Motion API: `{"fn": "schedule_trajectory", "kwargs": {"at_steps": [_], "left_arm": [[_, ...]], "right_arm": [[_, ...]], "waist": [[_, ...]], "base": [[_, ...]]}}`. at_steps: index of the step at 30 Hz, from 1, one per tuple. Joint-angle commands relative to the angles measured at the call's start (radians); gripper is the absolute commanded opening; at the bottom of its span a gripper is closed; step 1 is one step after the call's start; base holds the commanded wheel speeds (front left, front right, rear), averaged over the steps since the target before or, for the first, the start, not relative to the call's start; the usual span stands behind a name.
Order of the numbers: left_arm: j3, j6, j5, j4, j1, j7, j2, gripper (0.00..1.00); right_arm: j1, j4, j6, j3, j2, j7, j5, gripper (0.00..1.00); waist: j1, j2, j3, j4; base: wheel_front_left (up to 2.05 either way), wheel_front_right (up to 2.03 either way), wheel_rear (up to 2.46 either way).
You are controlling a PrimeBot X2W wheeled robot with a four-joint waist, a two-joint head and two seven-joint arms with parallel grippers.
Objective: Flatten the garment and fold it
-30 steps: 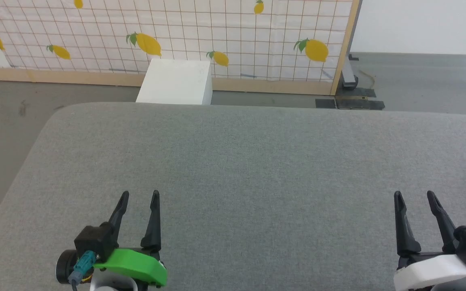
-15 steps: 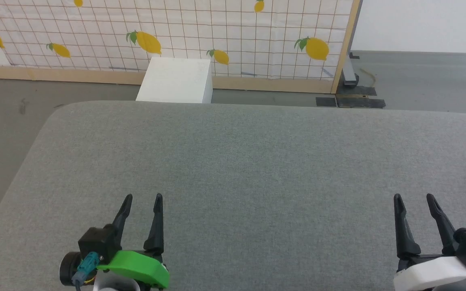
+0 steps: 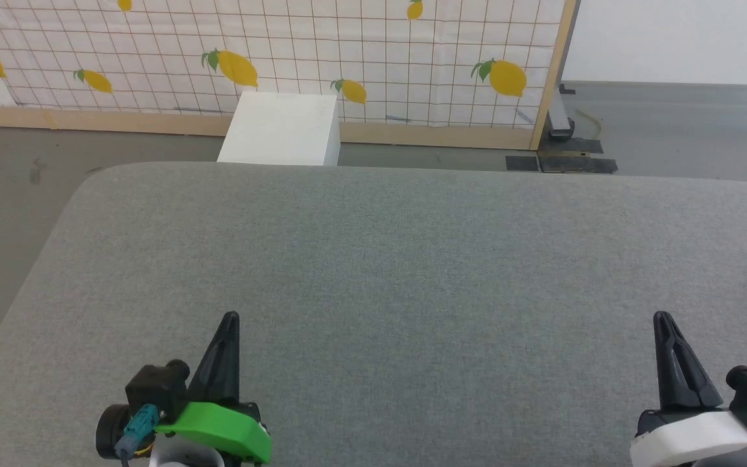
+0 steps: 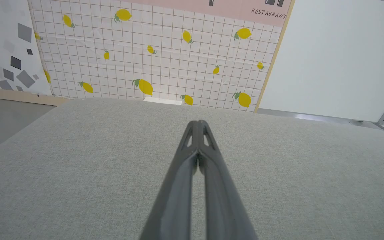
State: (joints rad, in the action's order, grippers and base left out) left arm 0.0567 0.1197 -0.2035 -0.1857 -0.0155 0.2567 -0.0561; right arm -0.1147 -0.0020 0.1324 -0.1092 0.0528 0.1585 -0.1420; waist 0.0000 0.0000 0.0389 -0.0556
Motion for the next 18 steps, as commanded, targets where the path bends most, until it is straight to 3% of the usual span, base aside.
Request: {"fn": "schedule_trajectory", "kwargs": {"at_steps": [1, 18], "left_arm": [[-0.001, -0.002, 0.003, 0.003, 0.000, -0.004, 0.000, 0.00], [-0.008, -0.018, 0.030, 0.028, 0.002, -0.038, 0.001, 0.00]], "right_arm": [[0.002, 0.000, 0.000, 0.001, 0.000, -0.002, 0.002, 0.00], [0.017, 0.000, 0.000, 0.016, 0.000, -0.024, 0.021, 0.00]], "waist": [[0.0000, 0.0000, 0.000, 0.001], [0.0000, 0.0000, -0.006, 0.008]], "base": [[0.00, 0.00, 0.00], [0.00, 0.00, 0.00]]}}
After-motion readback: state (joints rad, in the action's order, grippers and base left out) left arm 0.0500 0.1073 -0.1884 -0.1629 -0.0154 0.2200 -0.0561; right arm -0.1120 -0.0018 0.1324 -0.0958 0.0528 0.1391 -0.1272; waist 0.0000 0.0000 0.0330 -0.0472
